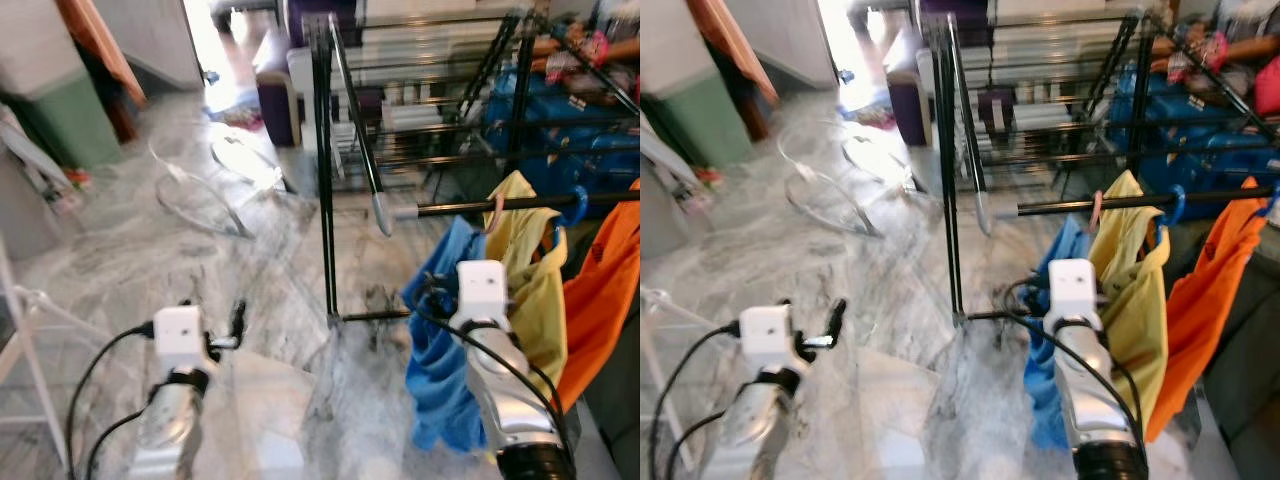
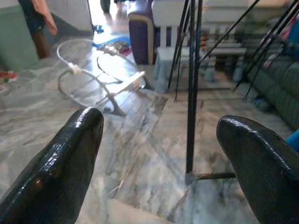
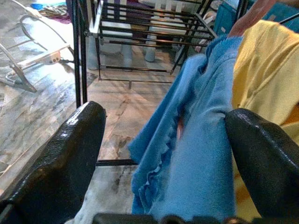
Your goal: Hang hanger
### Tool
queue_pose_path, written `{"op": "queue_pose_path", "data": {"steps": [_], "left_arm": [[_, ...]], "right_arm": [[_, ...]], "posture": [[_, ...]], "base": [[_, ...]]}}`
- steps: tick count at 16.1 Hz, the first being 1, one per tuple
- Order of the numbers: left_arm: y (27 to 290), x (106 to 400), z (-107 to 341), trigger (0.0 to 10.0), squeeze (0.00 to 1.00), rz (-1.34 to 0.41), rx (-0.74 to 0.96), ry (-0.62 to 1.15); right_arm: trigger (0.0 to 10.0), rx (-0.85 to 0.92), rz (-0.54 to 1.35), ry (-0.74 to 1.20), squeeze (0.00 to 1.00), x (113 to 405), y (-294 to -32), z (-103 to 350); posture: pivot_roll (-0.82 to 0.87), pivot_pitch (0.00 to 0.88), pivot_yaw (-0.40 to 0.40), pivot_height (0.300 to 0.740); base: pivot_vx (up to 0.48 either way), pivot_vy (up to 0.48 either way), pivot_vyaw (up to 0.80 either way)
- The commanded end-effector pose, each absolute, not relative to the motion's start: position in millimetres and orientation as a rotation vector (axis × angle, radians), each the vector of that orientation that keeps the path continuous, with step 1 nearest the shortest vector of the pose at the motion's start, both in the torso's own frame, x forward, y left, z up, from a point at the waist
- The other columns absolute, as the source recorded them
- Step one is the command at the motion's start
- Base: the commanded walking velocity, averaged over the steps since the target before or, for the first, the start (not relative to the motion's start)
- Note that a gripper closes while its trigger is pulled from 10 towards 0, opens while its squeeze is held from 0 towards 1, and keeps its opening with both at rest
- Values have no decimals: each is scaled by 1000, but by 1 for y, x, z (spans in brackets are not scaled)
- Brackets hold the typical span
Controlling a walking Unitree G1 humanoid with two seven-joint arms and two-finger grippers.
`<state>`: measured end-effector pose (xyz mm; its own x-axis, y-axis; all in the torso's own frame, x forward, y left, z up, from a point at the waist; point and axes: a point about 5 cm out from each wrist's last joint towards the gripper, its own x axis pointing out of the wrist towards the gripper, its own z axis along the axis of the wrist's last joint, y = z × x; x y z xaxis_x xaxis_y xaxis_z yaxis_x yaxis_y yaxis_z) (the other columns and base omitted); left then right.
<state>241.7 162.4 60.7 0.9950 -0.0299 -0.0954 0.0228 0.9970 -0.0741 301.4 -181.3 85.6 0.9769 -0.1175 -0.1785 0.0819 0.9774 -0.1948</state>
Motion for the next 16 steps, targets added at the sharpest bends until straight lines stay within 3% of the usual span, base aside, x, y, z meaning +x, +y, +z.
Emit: {"op": "queue_pose_path", "data": {"steps": [1, 16], "left_arm": [[159, 242, 60, 10000, 0, -28, -78, 107], [150, 244, 55, 10000, 0, -18, -83, 152]], "right_arm": [[10000, -189, -110, 202, 0, 301, -185, 84], [10000, -318, -110, 91, 0, 305, -187, 100]], "posture": [[-151, 0, 64, 740], [-164, 0, 67, 740]], "base": [[0, 0, 0], [0, 0, 0]]}}
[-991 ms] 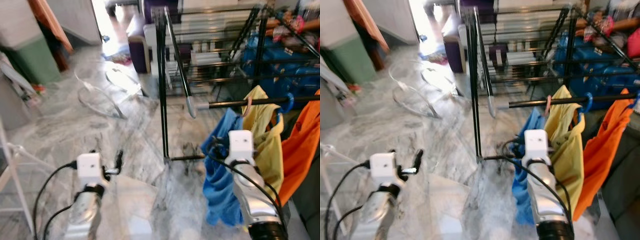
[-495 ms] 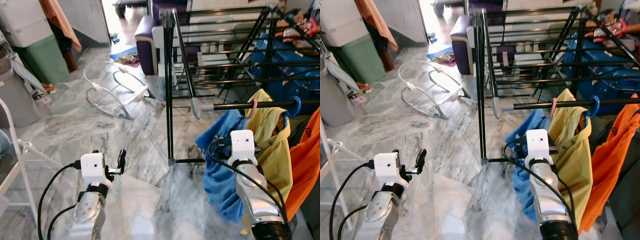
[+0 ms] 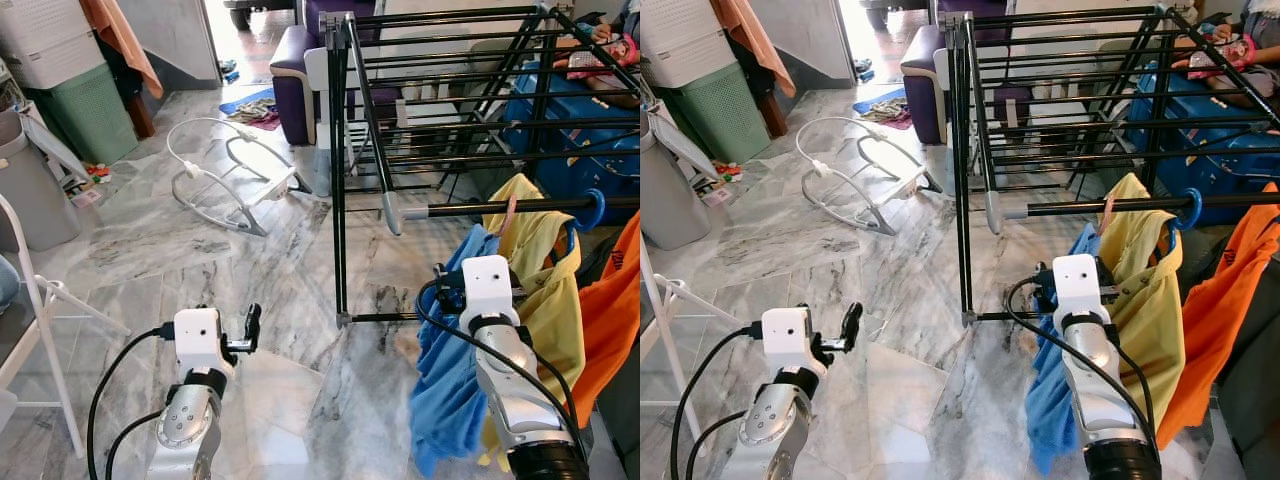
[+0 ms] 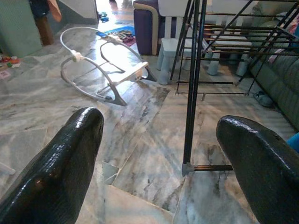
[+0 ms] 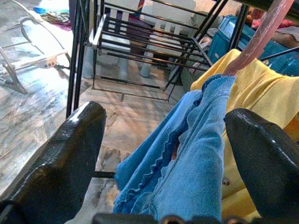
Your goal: Hang hanger
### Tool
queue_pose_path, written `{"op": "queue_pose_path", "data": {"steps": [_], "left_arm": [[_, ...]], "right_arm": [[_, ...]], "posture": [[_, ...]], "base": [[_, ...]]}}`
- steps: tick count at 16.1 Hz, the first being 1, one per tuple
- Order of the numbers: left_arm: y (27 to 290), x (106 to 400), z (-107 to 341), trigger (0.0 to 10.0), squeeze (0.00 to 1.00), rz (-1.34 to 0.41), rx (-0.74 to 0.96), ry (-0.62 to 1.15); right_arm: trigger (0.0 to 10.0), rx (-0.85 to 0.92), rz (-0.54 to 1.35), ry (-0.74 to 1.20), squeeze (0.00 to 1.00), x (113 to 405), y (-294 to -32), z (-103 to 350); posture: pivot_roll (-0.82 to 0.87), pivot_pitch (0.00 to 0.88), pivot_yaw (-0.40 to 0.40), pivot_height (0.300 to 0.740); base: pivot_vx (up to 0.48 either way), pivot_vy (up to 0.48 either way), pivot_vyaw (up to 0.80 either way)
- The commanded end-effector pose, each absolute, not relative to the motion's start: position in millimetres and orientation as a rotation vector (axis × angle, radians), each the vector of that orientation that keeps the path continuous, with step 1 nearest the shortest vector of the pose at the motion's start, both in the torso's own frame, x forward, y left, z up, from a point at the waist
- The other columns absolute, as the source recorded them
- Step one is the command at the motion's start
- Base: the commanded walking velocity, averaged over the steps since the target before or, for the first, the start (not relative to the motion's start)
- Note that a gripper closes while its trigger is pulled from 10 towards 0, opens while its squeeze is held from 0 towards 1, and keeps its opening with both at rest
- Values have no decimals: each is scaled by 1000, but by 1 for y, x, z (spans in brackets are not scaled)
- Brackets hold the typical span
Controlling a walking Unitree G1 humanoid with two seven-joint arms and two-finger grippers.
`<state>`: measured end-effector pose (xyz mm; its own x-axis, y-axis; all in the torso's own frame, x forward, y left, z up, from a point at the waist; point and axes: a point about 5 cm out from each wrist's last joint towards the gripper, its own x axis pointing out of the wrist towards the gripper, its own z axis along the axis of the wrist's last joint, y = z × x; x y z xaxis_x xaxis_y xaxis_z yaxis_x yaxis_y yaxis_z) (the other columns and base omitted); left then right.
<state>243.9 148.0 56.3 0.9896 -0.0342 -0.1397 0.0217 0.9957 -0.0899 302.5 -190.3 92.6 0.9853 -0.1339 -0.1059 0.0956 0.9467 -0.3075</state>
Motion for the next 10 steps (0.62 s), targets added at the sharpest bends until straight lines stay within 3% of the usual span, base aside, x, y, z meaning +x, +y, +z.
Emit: {"op": "queue_pose_path", "data": {"steps": [1, 4, 10], "left_arm": [[151, 245, 56, 10000, 0, -15, -85, 150], [151, 244, 55, 10000, 0, -5, -80, 153], [149, 243, 53, 10000, 0, -2, -78, 160]], "right_arm": [[10000, -326, -106, 76, 0, 305, -186, 102], [10000, -328, -106, 76, 0, 305, -186, 102], [10000, -342, -96, 77, 0, 304, -185, 100]], "posture": [[-165, 0, 68, 740], [-165, 0, 68, 740], [-163, 0, 61, 740]], "base": [[0, 0, 0], [0, 0, -294], [0, 0, 0]]}}
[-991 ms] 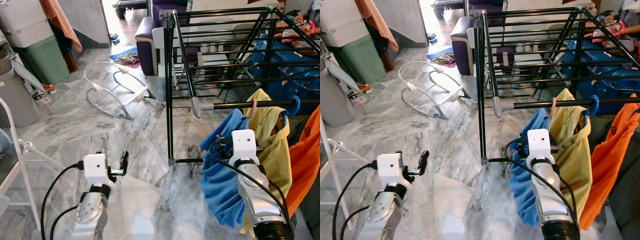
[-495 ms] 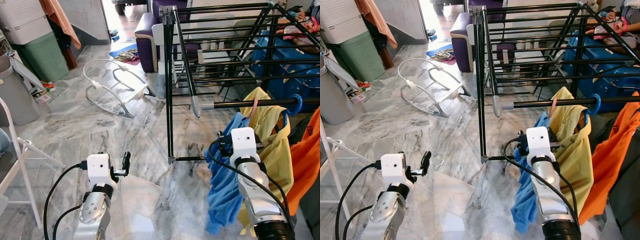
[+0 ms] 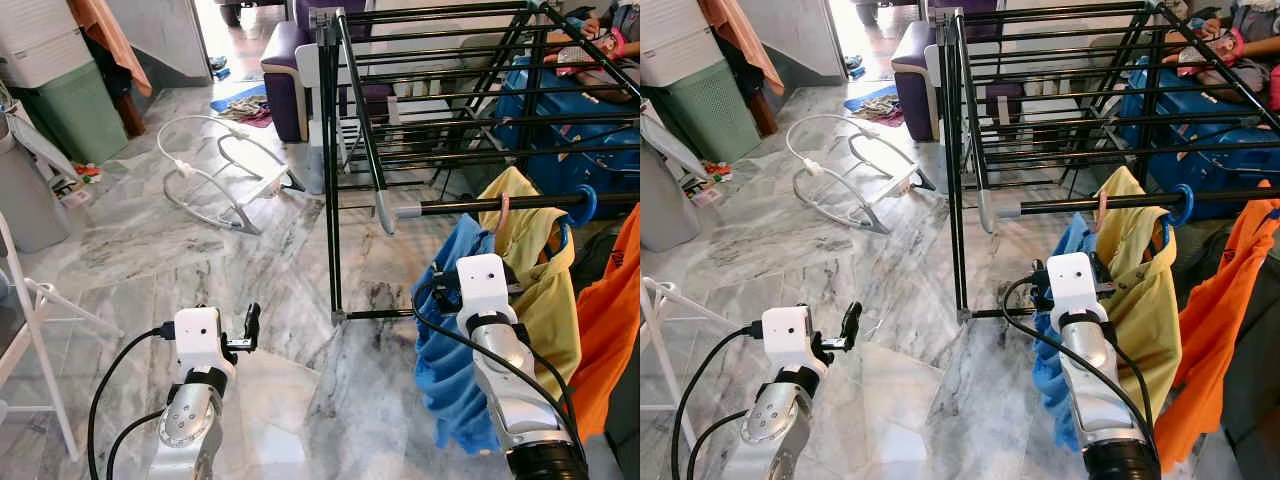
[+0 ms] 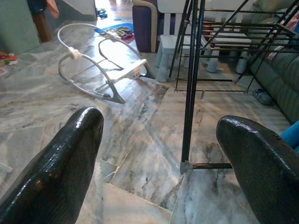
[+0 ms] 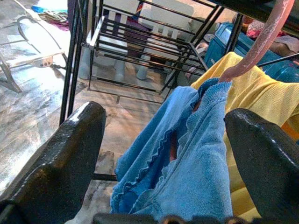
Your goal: Hang hanger
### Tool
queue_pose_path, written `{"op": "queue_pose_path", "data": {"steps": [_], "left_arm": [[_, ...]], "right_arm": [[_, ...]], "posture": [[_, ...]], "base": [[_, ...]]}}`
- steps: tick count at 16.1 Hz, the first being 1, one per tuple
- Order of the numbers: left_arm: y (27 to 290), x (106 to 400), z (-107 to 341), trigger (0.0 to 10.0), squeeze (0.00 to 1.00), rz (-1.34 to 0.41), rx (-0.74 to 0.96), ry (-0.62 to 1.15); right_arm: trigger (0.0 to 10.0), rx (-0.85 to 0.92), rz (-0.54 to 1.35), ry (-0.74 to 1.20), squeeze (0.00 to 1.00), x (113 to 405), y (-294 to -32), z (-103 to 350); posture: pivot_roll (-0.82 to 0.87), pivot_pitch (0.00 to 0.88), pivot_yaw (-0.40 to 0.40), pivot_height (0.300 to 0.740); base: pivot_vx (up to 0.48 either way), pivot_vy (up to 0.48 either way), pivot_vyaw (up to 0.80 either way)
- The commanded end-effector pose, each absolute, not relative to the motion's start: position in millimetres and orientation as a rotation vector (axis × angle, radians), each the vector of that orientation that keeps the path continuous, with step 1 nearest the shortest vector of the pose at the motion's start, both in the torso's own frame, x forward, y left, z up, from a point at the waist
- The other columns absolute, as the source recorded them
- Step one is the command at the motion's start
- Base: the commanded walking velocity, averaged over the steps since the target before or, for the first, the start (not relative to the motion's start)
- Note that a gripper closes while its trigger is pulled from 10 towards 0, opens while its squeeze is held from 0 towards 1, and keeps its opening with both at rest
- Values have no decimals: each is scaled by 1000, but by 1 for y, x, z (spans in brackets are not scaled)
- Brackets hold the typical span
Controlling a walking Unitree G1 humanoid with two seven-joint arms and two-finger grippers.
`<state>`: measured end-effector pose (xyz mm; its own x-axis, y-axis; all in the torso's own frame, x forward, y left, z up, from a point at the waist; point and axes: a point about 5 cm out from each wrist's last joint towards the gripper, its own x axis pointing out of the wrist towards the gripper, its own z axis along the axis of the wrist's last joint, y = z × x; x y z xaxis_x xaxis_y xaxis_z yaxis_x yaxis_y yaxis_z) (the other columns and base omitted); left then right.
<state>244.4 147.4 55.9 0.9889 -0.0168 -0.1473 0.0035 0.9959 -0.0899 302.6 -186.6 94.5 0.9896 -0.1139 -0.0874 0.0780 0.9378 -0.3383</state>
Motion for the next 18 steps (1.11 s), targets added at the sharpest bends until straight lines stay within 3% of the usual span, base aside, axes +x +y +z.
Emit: {"op": "queue_pose_path", "data": {"steps": [1, 7, 18], "left_arm": [[150, 243, 53, 10000, 0, -3, -77, 162], [149, 242, 52, 10000, 0, 7, -86, 172], [146, 241, 49, 10000, 0, 5, -94, 192]], "right_arm": [[10000, -348, -93, 75, 0, 304, -185, 101], [10000, -394, -74, 32, 0, 304, -181, 106], [10000, -395, -73, 42, 0, 301, -183, 105]], "posture": [[-164, 0, 61, 740], [-166, 0, 60, 740], [-173, 0, 61, 740]], "base": [[0, 0, 0], [0, 0, 0], [-341, 0, 0]]}}
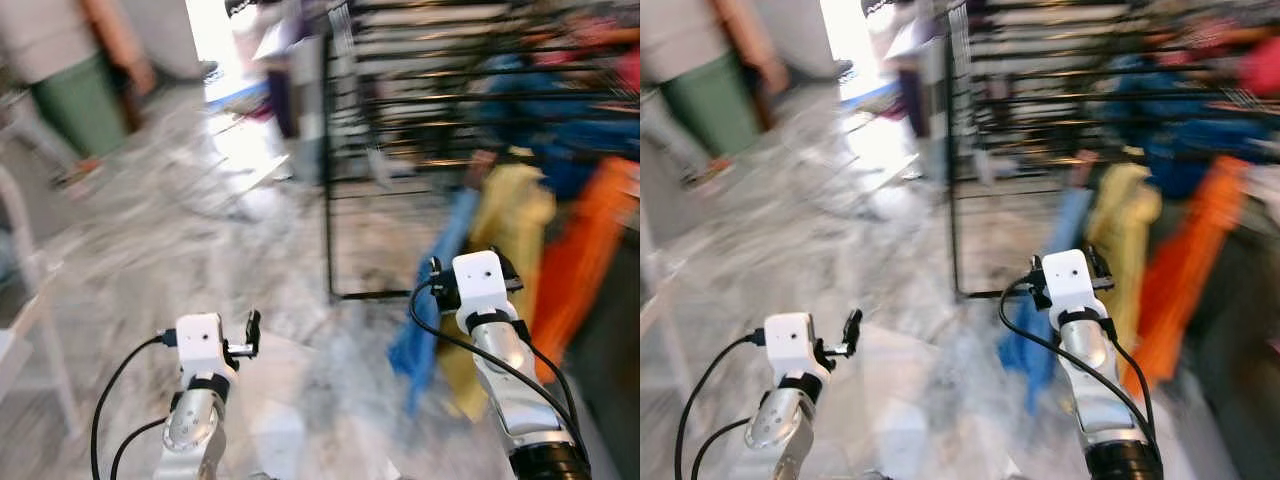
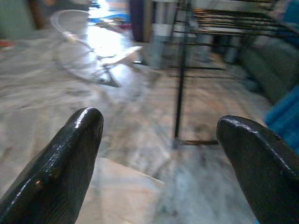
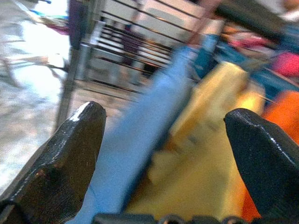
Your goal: Hang hanger
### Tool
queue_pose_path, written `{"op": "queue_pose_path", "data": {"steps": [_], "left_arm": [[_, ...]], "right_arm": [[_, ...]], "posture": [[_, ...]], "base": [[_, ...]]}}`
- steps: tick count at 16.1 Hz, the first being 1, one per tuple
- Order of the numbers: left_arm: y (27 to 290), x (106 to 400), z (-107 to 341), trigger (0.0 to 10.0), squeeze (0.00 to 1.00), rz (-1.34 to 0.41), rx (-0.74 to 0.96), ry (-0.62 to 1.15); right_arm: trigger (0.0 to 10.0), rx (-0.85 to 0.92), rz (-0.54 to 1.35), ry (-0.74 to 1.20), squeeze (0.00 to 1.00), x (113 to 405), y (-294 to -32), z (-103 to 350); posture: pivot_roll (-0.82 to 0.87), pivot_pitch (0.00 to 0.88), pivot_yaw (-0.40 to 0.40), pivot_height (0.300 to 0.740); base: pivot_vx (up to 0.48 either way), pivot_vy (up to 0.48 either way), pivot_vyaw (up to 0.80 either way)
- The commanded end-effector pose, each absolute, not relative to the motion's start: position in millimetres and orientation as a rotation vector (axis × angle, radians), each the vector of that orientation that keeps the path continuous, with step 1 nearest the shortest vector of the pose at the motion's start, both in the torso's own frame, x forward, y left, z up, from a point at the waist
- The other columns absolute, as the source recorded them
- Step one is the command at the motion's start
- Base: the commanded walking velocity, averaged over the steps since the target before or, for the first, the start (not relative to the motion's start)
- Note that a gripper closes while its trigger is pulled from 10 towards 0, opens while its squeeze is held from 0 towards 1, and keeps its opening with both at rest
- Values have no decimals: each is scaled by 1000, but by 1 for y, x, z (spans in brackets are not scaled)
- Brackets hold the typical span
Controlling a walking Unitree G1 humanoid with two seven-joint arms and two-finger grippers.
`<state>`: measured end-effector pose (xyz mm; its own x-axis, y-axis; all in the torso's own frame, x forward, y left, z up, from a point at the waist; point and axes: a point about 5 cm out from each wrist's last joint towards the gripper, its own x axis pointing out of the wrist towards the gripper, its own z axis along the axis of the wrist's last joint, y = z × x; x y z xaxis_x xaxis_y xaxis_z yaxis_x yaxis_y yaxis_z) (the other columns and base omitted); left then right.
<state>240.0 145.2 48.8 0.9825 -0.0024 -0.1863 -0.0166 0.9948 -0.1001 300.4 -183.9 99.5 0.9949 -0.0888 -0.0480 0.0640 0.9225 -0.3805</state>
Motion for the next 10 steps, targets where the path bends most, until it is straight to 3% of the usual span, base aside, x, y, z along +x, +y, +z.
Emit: {"op": "queue_pose_path", "data": {"steps": [1, 10], "left_arm": [[145, 241, 49, 10000, 0, 2, -95, 191], [147, 245, 62, 10000, 0, -53, -124, 129]], "right_arm": [[10000, -396, -76, 44, 0, 301, -184, 105], [10000, -397, -106, 30, 0, 303, -186, 109]], "posture": [[-173, 0, 61, 740], [-170, 0, 68, 740]], "base": [[-345, 0, 0], [0, 0, 0]]}}
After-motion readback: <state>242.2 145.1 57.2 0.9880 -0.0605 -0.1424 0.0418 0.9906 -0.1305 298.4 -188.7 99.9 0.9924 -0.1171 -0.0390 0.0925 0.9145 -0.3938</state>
